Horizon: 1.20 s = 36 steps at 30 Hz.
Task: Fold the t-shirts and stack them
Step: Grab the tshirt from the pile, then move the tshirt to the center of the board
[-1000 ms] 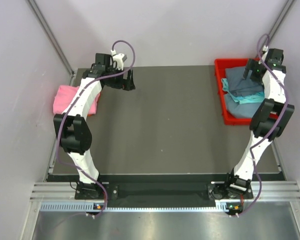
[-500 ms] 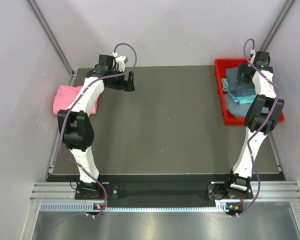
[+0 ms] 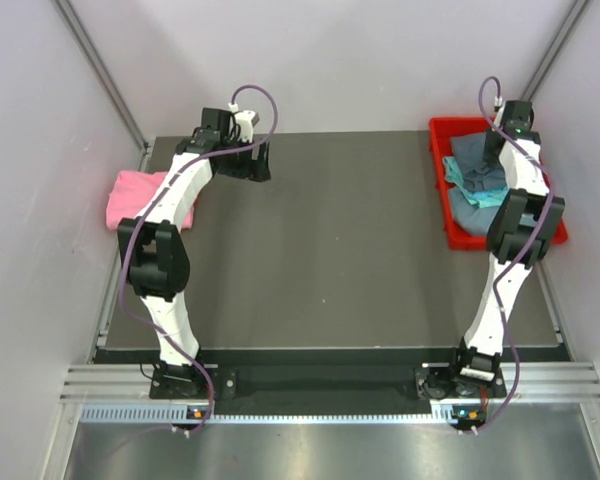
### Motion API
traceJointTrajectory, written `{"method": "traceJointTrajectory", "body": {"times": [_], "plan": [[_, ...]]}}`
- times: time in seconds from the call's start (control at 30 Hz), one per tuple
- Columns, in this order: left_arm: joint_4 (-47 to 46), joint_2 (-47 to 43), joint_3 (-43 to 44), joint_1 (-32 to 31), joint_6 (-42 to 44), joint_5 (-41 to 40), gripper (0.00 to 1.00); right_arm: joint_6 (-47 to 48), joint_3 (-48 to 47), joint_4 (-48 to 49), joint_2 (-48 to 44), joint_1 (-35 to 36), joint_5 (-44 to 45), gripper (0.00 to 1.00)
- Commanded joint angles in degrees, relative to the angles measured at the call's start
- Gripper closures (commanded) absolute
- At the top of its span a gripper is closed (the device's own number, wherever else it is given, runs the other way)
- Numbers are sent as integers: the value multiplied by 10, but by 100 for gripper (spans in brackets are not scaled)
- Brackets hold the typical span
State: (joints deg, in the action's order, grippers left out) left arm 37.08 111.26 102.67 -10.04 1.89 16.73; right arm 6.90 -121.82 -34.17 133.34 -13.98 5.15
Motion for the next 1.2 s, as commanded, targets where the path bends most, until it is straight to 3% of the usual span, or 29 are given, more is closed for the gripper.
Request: {"method": "traceJointTrajectory", "body": {"times": [0.0,0.1,0.37,0.5,0.67,0.83,1.1,1.13,1.17], "plan": [[-24,-6,21,-6,2,-16,10,-5,-26,16,-124,6,-23,100],[-31,-19,24,-8,7,-65,3,-14,-25,15,-192,18,-101,100],[-28,-50,58,-9,14,-161,1,7,52,36,-354,71,-230,100],[-14,-82,45,-9,32,-155,1,24,51,3,-407,135,-268,100],[-51,-157,-39,-5,-18,-190,1,59,47,-62,-454,251,-278,100],[-72,-241,-138,4,-72,-137,1,6,112,-57,-517,323,-278,100],[-84,-310,-268,4,-116,32,7,-41,338,10,-544,289,-267,100],[-83,-315,-285,4,-123,40,8,-48,380,23,-540,282,-268,97],[-83,-315,-294,3,-130,48,8,-47,399,44,-535,279,-269,87]]}}
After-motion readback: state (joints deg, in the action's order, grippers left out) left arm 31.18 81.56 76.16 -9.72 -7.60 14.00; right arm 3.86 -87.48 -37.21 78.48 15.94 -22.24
